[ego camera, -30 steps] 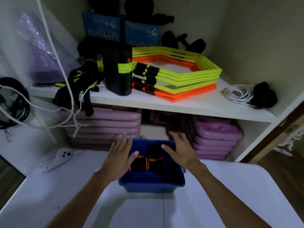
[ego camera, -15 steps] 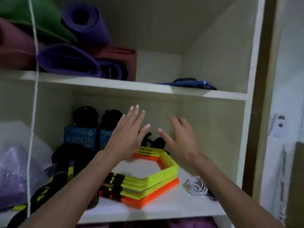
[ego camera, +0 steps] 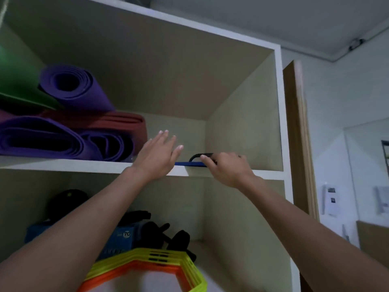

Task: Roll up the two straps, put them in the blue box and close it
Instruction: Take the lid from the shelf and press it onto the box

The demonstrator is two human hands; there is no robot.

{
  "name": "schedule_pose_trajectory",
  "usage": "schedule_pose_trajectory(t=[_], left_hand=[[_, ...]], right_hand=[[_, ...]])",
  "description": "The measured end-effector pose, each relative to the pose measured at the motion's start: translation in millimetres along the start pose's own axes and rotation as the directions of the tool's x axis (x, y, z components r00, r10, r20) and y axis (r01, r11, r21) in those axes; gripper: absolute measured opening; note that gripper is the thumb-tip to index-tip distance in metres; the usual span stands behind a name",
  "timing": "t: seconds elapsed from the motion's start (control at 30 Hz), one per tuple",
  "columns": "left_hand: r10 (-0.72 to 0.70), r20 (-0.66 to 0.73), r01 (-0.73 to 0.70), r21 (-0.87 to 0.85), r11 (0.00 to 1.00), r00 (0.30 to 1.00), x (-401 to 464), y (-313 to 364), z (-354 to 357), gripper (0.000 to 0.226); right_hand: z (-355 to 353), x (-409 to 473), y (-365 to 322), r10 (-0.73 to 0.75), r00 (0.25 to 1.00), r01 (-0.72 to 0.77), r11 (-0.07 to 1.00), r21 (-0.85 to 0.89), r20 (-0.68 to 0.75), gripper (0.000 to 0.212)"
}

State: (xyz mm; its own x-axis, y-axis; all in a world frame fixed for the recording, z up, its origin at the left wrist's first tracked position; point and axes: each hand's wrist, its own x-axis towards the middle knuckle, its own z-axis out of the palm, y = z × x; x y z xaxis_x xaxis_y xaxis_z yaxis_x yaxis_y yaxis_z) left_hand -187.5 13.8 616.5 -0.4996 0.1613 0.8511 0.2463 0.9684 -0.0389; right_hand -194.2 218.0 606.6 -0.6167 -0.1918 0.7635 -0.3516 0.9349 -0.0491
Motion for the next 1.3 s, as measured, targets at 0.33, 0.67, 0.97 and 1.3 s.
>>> schedule_pose_trajectory(t=[0.33,0.67,0.97,1.3], left_hand=[[-0.099,0.253,0.140,-0.149,0.979,0.962,63.5,47.2,34.1,0.068],[-0.197,-0.058,0.185,-0.171,0.968,0.979,34.7,58.8,71.5,0.035],[0.020,-0.351,-0.018,0.011,1.000,0.936,-15.6,40.1,83.0,0.059],[-0.106,-0.220,0.072,-0.154,0.985,0.970,-189.7,29.7,78.0,0.051]], right_hand=[[-0.6,14.5,55.1,0.101,0.994,-0.088,0.958,0.275,-0.034,0.027],[28.4,15.9,64.2,0.112,0.993,-0.095,0.940,0.327,-0.034,0.062],[71.8,-5.6,50.1,0.011,0.966,0.073,0.948,0.309,-0.260,0.055],[130.1,-122.1,-9.8,-0.113,0.938,0.222,0.922,0.318,-0.327,0.050]])
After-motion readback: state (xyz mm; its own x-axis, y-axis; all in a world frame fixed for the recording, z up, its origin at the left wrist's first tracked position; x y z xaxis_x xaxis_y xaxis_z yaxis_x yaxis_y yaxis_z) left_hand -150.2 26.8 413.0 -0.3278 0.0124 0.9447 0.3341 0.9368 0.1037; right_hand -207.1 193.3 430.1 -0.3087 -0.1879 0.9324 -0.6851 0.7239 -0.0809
